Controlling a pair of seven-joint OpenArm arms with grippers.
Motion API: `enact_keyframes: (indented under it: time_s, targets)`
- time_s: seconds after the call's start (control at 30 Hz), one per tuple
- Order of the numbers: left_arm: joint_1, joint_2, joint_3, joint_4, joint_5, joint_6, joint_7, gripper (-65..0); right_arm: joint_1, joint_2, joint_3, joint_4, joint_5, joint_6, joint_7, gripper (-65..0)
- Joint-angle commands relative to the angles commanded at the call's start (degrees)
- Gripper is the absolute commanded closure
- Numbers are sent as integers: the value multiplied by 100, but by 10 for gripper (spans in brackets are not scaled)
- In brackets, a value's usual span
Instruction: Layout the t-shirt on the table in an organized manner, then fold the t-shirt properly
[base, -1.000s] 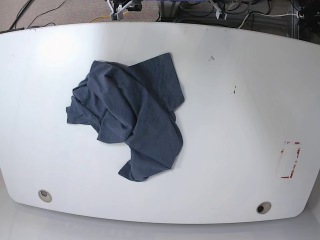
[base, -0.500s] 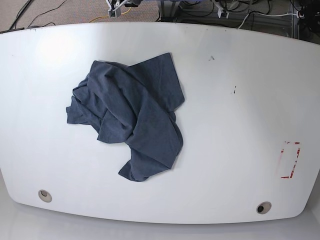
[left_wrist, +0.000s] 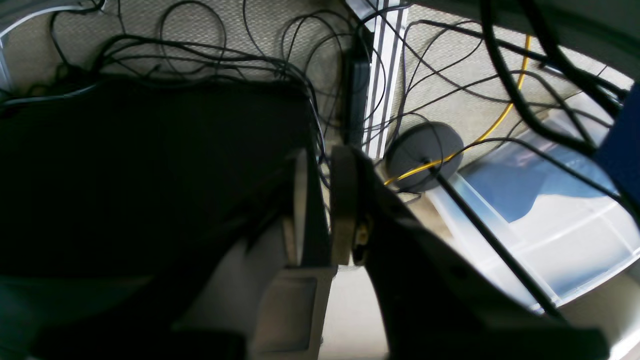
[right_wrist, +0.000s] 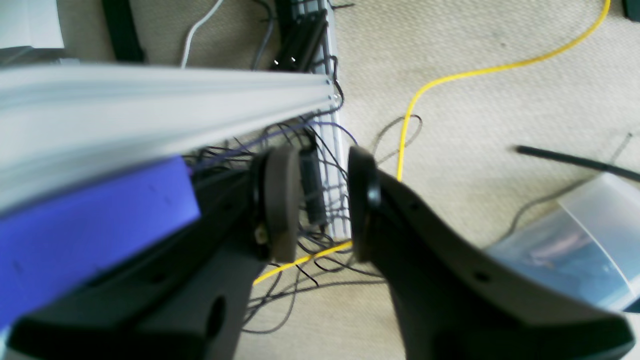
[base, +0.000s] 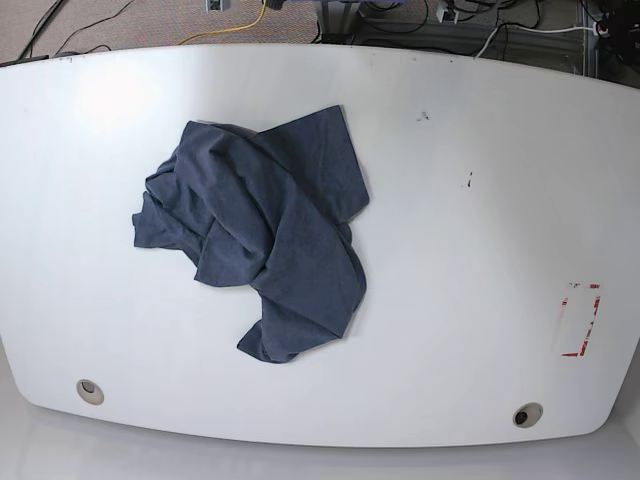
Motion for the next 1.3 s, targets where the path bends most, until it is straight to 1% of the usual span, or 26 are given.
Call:
enact_keyframes:
  time_s: [0.03,0.07,0.13,0.2,0.3,0.4,0.5,0.63,0.77,0.83,0.97,1.03,1.13,1.3]
  targets:
    - [149,-62,0,246,0,0,0,-69,-132,0,0,193,0,-79,0,-160]
    - [193,-79,0,334,0,0,0,-69,-185,0,0,281,0,-105,0,-160]
    - [422,-123,0,800,0,0,0,-69,-431,-53,0,677,0,-211,0,-160]
    - [633,-132,0,1108,0,0,0,-69,-642,-123,0,976,0,-255,0,-160]
    - [923,-158,-18,1574,0,0,0,-69,-967,-141,0,1477,0,-246,-26,-160]
    - [1231,-290,-149,2066,0,0,0,-69,-1257,-158,0,1899,0,-246,-26,-160]
    - [1556,-316,-404,2549,0,0,0,-69,-1574,-167,0,2338,9,-246,-26,-160]
    - [2066,-334,-818,3358,9,0,9,-69,-2022,-264,26,2971,9,-246,-26,-160]
    - [2549,-343,-1011,4018,9,0,9,-69,-2444,-273,26,3569,18,-246,-26,-160]
    - [2901,-343,-1248,4527,9,0,9,-69,-2716,-281,26,3991,18,-246,-26,-160]
    - [3358,-316,-1565,5169,9,0,9,-69,-3077,-343,26,4519,35,-246,-26,-160]
    - [3657,-316,-1714,5600,9,0,9,-69,-3279,-422,35,4870,246,-246,-35,-160]
    - [3956,-308,-1802,6057,0,0,9,-69,-3560,-404,35,5275,598,-246,-35,-160]
    - [4492,-299,-1996,6875,0,0,9,-69,-3956,-404,35,5934,835,-220,-35,-160]
